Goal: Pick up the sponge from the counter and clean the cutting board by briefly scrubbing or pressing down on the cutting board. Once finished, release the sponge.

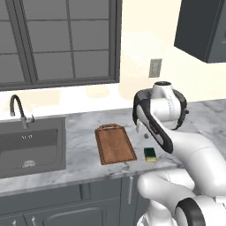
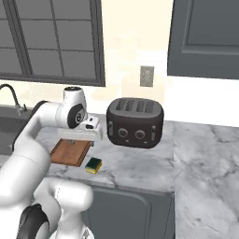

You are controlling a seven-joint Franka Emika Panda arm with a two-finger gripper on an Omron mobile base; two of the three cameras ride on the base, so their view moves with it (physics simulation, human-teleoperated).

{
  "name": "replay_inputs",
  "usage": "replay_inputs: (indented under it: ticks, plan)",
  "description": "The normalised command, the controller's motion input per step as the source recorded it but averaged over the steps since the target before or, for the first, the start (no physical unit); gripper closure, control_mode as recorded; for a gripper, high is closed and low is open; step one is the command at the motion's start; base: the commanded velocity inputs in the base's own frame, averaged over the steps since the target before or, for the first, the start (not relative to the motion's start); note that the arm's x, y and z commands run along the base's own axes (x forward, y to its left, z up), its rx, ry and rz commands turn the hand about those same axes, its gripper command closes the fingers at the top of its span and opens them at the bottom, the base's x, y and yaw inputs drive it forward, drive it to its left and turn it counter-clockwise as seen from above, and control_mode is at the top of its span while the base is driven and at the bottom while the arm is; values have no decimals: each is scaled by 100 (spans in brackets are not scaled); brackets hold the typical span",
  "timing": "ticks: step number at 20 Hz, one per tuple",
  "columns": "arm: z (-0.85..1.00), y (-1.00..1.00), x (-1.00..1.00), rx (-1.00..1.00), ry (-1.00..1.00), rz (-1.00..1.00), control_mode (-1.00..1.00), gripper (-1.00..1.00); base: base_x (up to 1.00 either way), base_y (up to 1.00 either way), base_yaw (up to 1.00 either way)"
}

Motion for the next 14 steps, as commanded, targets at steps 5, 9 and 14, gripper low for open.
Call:
replay_inputs:
  ticks: [5,9,14]
  plan:
    - [-54,0,0,-1,9,0,-100,-100,0,0,0]
    - [-37,-1,16,0,14,0,-100,-100,0,0,0]
    - [-34,-1,33,0,13,0,-100,-100,0,0,0]
